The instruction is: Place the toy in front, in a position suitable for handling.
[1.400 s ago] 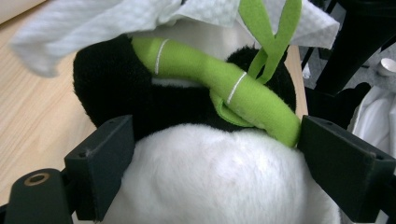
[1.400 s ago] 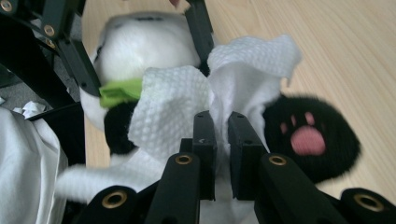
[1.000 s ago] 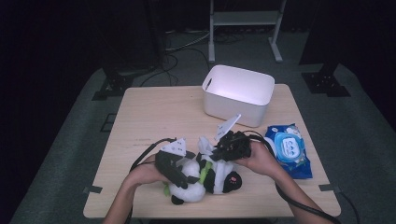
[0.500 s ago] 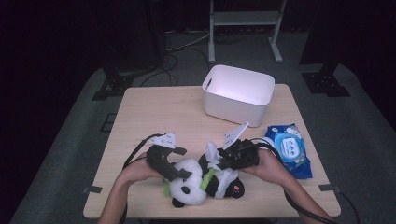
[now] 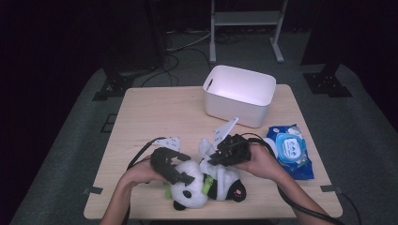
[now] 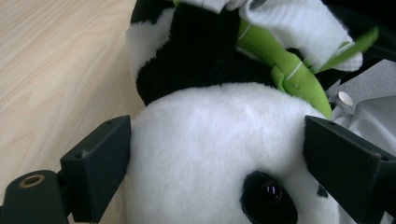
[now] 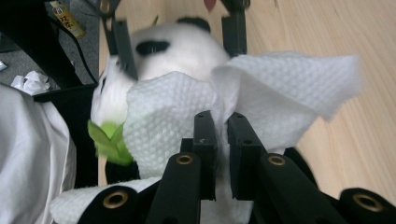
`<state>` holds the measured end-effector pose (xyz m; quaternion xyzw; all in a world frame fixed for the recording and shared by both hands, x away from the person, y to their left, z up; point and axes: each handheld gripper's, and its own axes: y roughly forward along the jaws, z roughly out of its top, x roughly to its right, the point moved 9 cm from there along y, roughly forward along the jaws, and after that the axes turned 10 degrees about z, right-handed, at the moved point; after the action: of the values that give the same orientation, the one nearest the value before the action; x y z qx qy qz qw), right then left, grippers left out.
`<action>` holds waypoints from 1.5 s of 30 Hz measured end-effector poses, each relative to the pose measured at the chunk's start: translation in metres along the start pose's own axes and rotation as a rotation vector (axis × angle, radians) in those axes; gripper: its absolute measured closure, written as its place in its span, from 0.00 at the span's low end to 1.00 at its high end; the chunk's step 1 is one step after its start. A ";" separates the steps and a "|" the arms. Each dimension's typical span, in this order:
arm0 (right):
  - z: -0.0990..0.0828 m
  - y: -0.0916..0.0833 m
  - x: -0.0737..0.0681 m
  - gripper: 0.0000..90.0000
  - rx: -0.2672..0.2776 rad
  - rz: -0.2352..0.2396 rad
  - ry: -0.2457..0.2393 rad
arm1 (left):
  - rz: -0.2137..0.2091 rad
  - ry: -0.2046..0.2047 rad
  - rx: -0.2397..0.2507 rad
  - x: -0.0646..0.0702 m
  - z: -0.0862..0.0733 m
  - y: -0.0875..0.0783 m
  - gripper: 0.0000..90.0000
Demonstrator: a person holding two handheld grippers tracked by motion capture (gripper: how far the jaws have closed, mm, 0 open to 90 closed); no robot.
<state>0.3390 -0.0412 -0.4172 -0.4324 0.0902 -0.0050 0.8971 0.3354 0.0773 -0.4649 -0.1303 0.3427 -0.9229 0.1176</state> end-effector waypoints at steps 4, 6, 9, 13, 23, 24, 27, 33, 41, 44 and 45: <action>0.011 0.007 0.004 0.91 -0.013 0.007 -0.015 | -0.002 -0.006 0.008 -0.001 0.000 0.000 0.12; 0.010 0.010 0.005 0.91 -0.027 0.014 -0.017 | -0.001 -0.007 0.009 -0.002 0.000 -0.001 0.12; 0.005 0.011 0.003 0.91 -0.044 0.022 -0.025 | 0.002 -0.017 0.025 -0.003 0.002 -0.005 0.12; -0.004 0.011 0.001 0.92 -0.059 0.033 -0.023 | 0.012 -0.026 0.028 -0.005 0.004 -0.009 0.10; -0.014 0.006 -0.008 0.92 -0.054 0.047 -0.014 | 0.026 -0.069 -0.021 -0.013 -0.008 -0.013 0.07; -0.015 0.006 -0.008 0.92 -0.055 0.048 -0.015 | 0.017 -0.072 -0.025 -0.013 -0.009 -0.014 0.07; -0.016 0.006 -0.010 0.92 -0.055 0.052 -0.016 | -0.025 -0.116 -0.041 -0.013 -0.014 -0.012 0.07; -0.015 0.007 -0.010 0.92 -0.061 0.057 -0.014 | -0.136 -0.176 -0.047 -0.010 -0.020 -0.007 0.16; -0.009 0.002 -0.004 0.92 -0.062 0.024 -0.014 | -0.068 -0.093 0.012 -0.017 -0.011 -0.011 0.40; -0.008 -0.002 -0.003 0.92 -0.053 0.012 -0.014 | -0.004 -0.030 0.031 -0.017 -0.005 -0.012 0.41; -0.007 -0.005 -0.002 0.92 -0.048 0.002 -0.015 | 0.026 -0.003 0.042 -0.017 -0.002 -0.012 0.42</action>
<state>0.3362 -0.0495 -0.4175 -0.4540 0.0841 0.0011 0.8870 0.3493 0.0922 -0.4612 -0.1245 0.3248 -0.9281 0.1328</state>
